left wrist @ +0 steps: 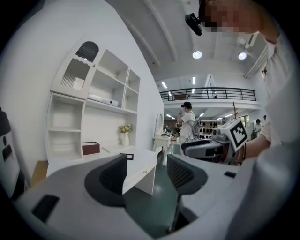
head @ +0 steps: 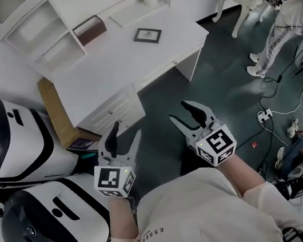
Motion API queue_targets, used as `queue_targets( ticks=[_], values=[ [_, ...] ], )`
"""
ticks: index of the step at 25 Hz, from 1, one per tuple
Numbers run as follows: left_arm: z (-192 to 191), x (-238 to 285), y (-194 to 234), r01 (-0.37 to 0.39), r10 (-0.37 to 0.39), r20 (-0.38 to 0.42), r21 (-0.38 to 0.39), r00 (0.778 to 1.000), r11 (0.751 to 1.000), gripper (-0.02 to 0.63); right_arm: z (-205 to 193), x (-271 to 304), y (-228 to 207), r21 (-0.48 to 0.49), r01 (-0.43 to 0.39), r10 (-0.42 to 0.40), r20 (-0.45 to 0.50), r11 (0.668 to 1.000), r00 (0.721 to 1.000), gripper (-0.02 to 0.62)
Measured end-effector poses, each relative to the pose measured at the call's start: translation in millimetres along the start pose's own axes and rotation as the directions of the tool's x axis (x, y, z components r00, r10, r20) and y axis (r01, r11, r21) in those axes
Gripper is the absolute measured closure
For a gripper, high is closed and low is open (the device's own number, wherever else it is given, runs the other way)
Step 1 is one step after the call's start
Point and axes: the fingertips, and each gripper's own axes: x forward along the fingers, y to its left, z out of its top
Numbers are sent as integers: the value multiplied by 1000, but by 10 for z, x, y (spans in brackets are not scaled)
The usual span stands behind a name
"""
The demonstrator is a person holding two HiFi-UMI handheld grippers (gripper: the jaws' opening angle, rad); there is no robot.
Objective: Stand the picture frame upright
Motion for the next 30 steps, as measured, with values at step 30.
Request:
queue_targets(
  ticks=[30],
  values=[
    [335, 3252, 766, -197, 194, -44, -98, 980, 975, 354, -100, 2080, -3164, 12, -132, 130, -258, 991, 957, 371]
  ],
)
